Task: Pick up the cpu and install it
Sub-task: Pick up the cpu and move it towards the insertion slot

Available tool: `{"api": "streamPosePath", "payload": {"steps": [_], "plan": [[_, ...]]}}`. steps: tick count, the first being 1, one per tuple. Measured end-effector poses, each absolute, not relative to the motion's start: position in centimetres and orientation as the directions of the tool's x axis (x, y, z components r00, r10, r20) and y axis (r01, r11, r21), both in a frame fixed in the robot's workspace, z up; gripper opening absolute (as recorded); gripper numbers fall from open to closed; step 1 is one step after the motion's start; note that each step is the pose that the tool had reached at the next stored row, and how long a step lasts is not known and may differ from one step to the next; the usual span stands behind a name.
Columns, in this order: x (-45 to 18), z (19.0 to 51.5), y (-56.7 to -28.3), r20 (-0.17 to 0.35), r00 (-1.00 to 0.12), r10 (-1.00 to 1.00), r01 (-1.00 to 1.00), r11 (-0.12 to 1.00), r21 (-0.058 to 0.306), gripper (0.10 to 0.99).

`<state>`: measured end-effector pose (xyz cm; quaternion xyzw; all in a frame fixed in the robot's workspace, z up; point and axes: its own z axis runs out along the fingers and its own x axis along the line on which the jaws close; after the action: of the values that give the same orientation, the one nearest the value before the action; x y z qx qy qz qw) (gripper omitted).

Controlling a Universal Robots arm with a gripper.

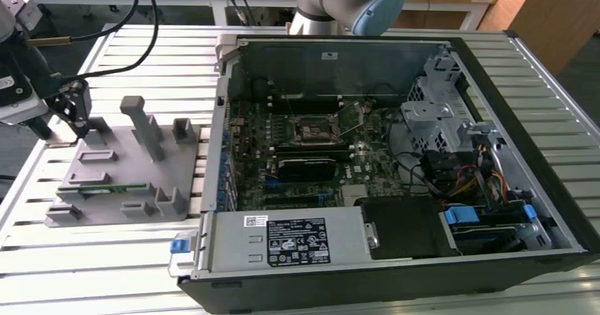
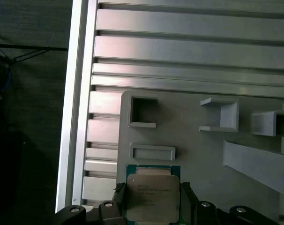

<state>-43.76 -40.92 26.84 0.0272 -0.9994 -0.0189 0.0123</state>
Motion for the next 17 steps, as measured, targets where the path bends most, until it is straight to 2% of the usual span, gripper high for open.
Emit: {"api": "streamPosePath", "payload": {"steps": [17], "plan": [[-43.8, 27.9, -40.9, 0.023, -0.998, -0.055, -0.054, 0.998, 0.038, 0.541]]}}
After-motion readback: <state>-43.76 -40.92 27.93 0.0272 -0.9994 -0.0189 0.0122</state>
